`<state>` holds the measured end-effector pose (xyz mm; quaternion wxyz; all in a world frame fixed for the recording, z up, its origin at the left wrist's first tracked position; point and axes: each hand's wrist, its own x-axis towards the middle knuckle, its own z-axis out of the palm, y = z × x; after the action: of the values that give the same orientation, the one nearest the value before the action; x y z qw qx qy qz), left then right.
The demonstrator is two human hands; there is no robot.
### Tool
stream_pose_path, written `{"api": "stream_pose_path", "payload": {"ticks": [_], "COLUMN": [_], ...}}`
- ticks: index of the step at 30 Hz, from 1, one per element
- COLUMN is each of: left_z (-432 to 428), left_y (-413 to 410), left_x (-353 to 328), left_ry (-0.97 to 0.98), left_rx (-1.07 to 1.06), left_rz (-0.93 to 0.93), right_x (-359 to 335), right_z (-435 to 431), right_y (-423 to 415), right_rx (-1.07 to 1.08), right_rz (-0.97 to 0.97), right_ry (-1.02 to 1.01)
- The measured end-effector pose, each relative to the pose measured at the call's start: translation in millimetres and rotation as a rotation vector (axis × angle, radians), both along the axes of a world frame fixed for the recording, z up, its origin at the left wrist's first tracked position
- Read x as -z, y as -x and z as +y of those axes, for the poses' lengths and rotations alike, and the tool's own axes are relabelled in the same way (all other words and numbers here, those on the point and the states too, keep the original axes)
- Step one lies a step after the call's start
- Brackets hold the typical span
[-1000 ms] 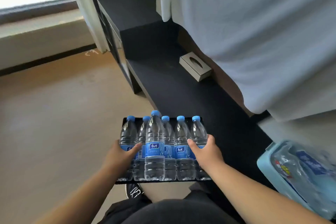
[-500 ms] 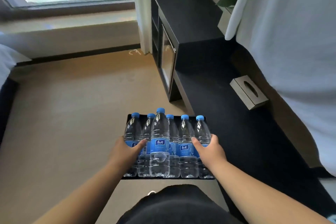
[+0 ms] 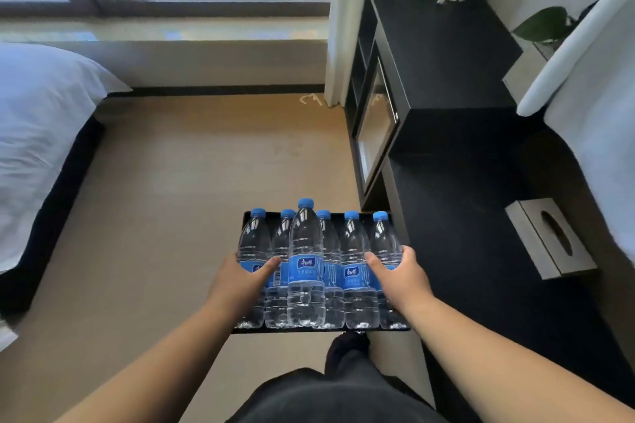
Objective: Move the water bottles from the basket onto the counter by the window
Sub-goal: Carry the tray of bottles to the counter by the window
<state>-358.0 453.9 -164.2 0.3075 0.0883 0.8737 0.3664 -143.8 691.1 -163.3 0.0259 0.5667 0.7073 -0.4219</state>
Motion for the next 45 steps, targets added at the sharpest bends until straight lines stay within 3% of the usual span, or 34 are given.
{"api": "stream_pose_path", "payload": {"ticks": [17, 27, 45], "left_z": [188, 241, 323], "left_y": [60, 118, 393], "left_x": [-3, -6, -10], "left_ry": [0.020, 0.030, 0.025], "left_rx": [-0.181, -0.179, -0.030], "left_rz": [0.055, 0.068, 0.039], "right_x": [-6, -9, -3], "right_z": [222, 273, 320], "right_y": [107, 158, 395], "right_rx": [-0.162, -0.152, 0.026], "right_rz": [0.031, 0.092, 0.048], "right_ry": [0.012, 0.036, 0.017]}}
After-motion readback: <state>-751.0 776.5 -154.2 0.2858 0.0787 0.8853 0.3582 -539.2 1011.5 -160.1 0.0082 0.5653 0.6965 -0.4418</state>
